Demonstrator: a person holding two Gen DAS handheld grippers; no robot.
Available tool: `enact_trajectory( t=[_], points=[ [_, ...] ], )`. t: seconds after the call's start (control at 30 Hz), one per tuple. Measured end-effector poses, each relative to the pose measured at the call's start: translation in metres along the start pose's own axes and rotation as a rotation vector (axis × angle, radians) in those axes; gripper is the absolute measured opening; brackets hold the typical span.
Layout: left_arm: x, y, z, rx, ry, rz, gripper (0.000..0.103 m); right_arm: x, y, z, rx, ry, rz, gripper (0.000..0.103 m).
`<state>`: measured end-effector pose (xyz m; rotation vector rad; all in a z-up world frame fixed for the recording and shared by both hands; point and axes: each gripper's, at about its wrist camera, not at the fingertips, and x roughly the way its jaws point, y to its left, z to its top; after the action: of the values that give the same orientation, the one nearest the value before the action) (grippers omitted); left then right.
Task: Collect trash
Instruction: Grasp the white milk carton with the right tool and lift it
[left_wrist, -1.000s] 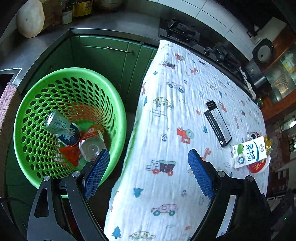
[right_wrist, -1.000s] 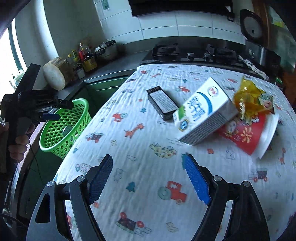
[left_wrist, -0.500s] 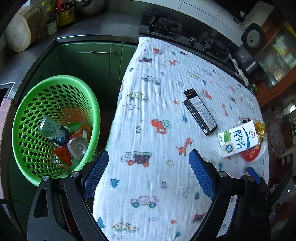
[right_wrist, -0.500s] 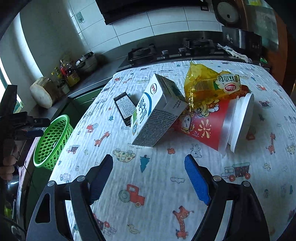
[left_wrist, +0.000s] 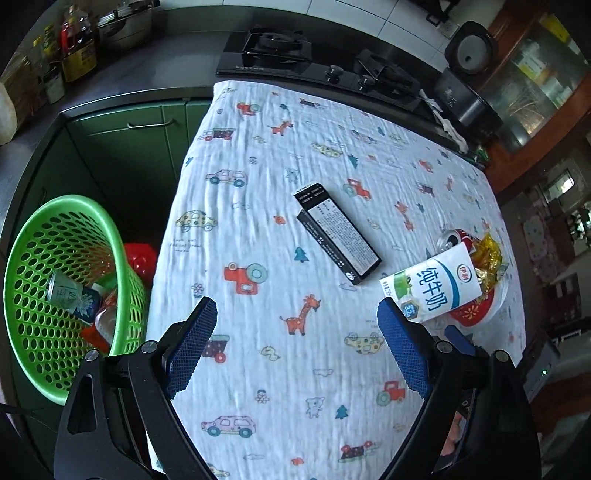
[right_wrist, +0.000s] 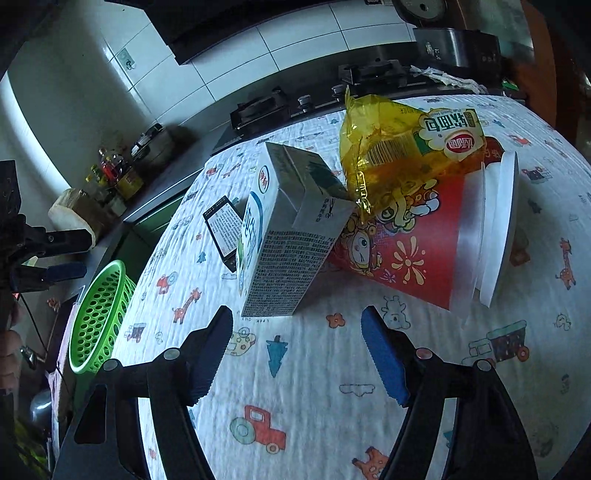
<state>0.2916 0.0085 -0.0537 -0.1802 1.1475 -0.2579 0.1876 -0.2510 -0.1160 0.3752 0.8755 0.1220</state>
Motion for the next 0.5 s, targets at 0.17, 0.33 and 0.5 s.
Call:
enact_trajectory(
  t=[0.17,0.33,0.5],
  points=[
    [0.014,-0.015,0.013,0.005,0.009,-0.01,0.088,0.011,-0.002,0.006,0.046,-0.005,0.034,0.066],
    [0.032,-0.026,0.024,0.023,0.023,0.009,0.088,0.021,-0.002,0.01,0.067,-0.026,0.027,0.066],
    [0.052,-0.028,0.033,0.002,0.038,0.012,0.088,0.031,-0.004,0.016,0.091,-0.034,0.033,0.065]
  ],
)
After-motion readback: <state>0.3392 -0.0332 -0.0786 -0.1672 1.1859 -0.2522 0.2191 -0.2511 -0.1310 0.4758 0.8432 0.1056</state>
